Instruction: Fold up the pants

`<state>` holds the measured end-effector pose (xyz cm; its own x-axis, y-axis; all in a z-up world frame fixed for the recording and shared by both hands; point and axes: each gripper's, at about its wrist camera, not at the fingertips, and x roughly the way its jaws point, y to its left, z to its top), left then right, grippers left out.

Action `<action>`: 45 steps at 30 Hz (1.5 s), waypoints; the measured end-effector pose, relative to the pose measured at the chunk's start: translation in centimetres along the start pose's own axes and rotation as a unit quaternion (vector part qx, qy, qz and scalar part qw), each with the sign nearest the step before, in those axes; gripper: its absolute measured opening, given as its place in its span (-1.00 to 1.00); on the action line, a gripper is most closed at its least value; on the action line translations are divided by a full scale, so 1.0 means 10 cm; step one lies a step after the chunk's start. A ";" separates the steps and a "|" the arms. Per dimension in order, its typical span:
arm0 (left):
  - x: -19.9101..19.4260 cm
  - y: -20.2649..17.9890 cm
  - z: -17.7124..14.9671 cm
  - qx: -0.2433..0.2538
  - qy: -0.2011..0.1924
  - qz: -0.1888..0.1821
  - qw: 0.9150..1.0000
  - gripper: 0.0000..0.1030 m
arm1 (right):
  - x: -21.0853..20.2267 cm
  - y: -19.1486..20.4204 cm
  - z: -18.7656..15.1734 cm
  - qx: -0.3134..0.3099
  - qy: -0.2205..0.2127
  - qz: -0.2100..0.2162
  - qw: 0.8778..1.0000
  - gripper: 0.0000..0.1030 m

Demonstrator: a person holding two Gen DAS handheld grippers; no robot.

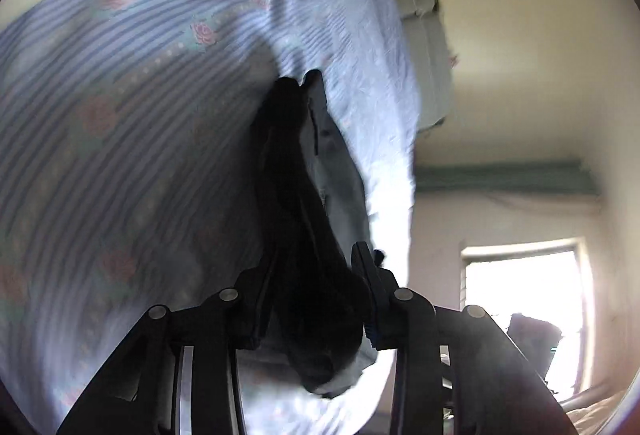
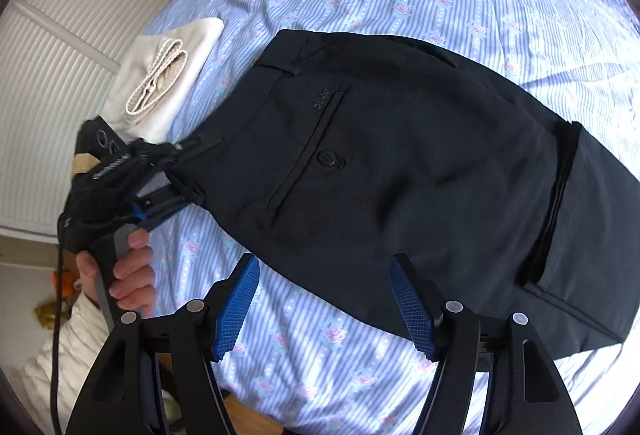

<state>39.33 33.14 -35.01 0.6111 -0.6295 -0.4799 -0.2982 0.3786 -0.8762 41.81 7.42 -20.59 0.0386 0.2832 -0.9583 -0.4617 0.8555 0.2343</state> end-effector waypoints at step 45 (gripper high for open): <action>1.60 -4.19 -1.63 0.328 0.048 0.180 0.926 -0.69 | -2.29 -2.41 -1.58 0.251 -0.250 -0.006 0.935 0.33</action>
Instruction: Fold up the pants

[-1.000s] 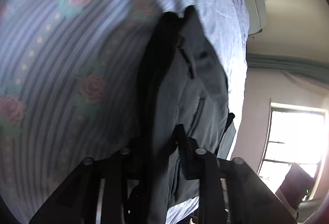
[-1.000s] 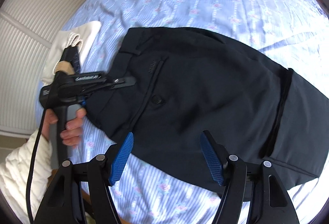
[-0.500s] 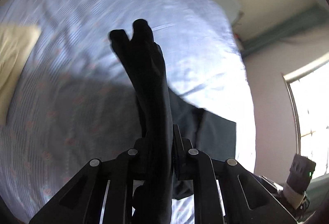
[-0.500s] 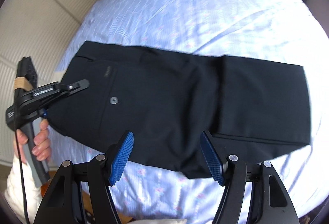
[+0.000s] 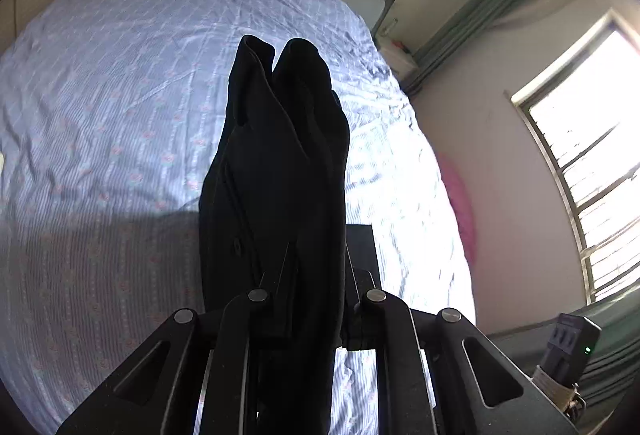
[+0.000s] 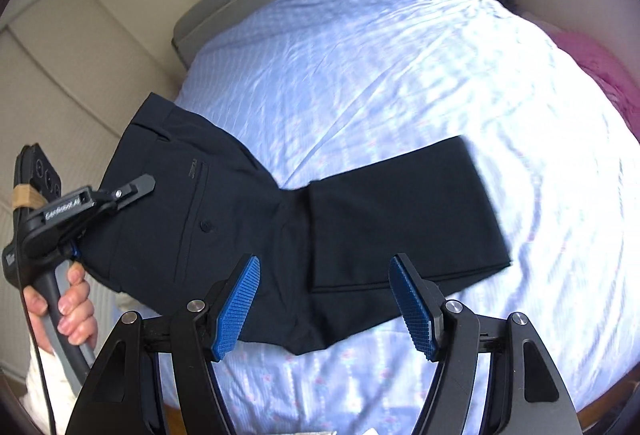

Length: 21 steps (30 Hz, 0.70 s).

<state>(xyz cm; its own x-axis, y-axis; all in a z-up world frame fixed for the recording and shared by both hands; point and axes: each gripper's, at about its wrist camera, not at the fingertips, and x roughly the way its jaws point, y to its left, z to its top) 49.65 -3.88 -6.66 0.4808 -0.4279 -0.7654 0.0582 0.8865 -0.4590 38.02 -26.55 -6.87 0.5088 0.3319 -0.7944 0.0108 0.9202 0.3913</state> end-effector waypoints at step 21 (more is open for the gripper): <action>2.62 -1.32 -0.50 0.017 0.170 0.202 0.964 -0.68 | -0.10 -2.10 0.32 0.079 0.032 -0.013 0.996 0.34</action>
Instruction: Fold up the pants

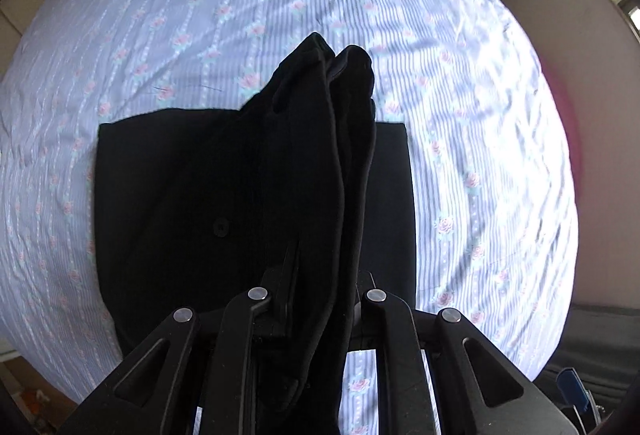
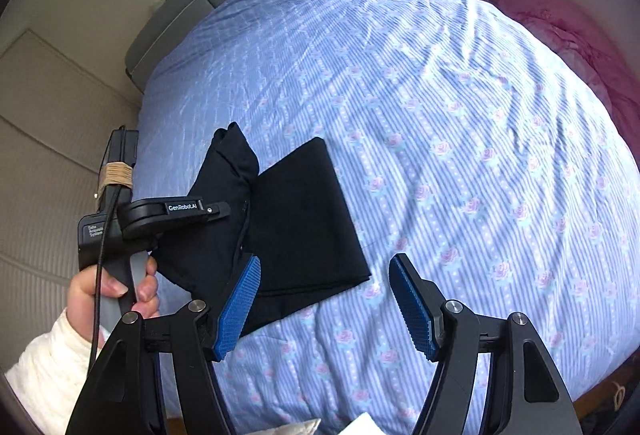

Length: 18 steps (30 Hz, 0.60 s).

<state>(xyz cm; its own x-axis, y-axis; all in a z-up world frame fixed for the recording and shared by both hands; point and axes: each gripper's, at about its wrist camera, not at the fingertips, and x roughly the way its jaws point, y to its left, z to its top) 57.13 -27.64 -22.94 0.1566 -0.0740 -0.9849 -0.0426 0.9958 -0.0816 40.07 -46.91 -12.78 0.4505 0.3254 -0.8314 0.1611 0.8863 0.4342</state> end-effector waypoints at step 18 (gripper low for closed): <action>-0.17 0.44 -0.34 0.027 0.004 0.004 1.000 0.26 | 0.70 -0.26 0.16 -0.052 0.076 0.010 0.996 0.33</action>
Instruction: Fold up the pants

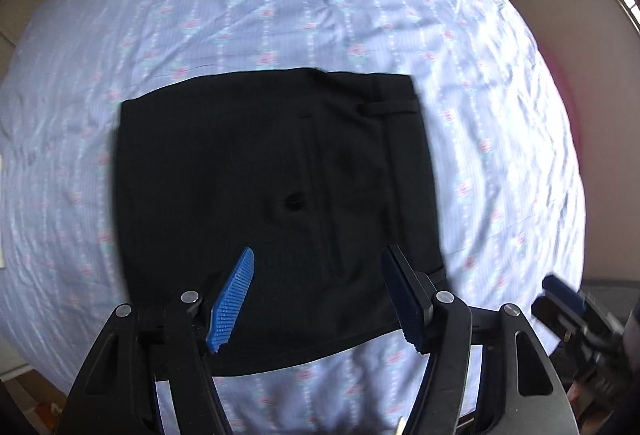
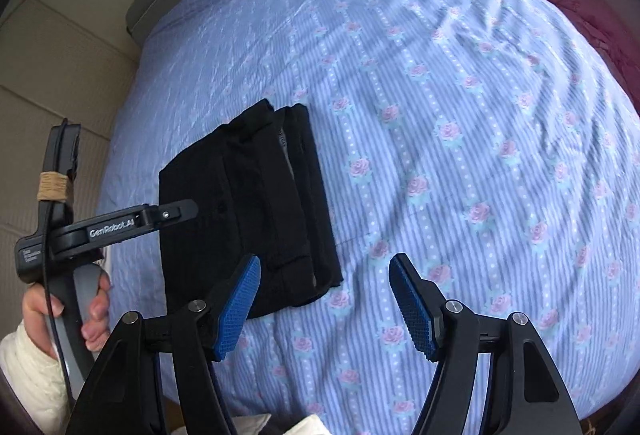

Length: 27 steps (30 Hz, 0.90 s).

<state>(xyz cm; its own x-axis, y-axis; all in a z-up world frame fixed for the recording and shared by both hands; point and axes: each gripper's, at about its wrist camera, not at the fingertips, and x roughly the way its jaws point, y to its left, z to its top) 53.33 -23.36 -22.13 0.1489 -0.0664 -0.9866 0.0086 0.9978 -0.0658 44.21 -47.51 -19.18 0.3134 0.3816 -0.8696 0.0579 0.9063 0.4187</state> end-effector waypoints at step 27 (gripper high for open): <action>0.23 0.40 -0.07 -0.035 -0.004 -0.019 0.999 0.34 | 1.19 0.64 0.46 -0.079 0.047 0.023 0.995 -0.27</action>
<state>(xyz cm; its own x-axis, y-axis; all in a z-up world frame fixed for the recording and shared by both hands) 53.06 -19.49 -24.79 0.1569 -0.1048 -0.9820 -0.0550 0.9919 -0.1146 52.68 -37.98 -25.65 0.2209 0.4319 -0.8744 -0.1072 0.9019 0.4184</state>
